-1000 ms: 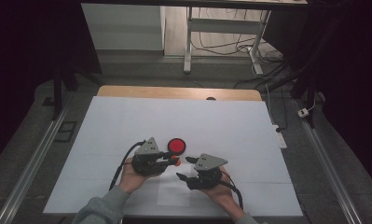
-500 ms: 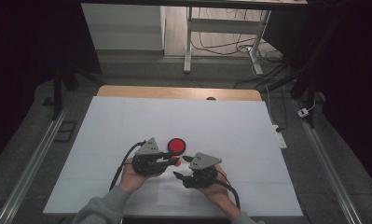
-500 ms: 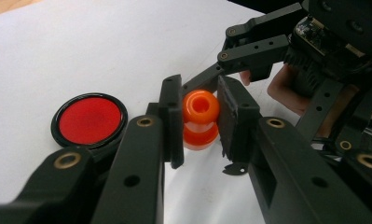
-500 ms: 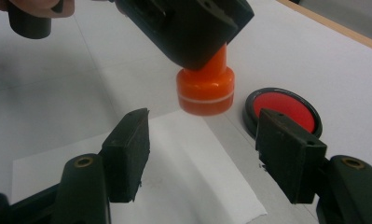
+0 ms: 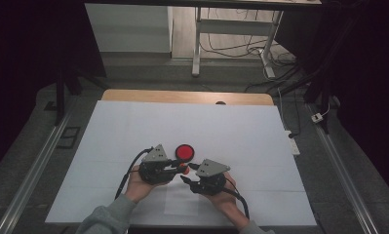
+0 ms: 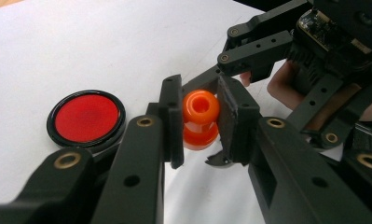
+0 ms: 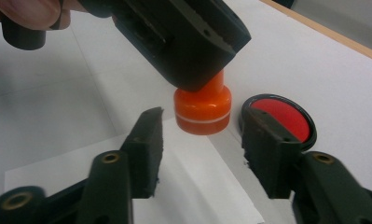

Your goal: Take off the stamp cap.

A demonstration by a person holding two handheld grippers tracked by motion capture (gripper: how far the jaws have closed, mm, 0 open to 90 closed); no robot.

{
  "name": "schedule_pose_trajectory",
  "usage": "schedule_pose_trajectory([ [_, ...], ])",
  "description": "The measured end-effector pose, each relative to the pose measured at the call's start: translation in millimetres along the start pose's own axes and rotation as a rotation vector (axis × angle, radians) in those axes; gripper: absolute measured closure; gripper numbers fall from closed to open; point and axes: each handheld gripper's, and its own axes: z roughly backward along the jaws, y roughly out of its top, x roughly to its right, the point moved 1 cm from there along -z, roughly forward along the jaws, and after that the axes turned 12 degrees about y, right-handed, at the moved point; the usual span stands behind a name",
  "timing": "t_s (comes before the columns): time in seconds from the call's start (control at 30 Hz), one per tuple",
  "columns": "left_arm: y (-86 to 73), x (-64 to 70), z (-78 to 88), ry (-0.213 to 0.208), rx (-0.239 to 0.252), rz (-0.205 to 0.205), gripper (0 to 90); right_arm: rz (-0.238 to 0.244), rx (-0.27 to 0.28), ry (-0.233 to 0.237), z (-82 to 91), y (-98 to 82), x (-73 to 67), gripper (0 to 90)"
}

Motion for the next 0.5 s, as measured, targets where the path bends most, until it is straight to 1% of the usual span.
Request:
schedule_pose_trajectory([
  [0.03,0.0,-0.1,-0.1,-0.001,0.0,0.0,72.2,0.0,0.0,0.0,0.0,0.0,0.0,50.4],
  [0.1,0.0,-0.1,0.0,-0.004,0.001,0.002,72.2,0.0,-0.002,0.001,-0.3,-0.2,0.5,53.7],
  [0.17,0.1,0.0,0.1,-0.005,0.001,0.003,72.2,0.002,-0.002,0.003,-0.7,-0.1,0.5,55.1],
  [0.43,0.1,0.4,-0.4,-0.008,0.0,-0.001,72.2,0.007,0.004,0.003,-0.7,0.5,-0.3,59.1],
  [0.5,0.1,0.4,-0.3,-0.008,-0.002,-0.002,72.2,0.01,0.003,0.008,-0.8,0.6,-0.5,62.3],
])
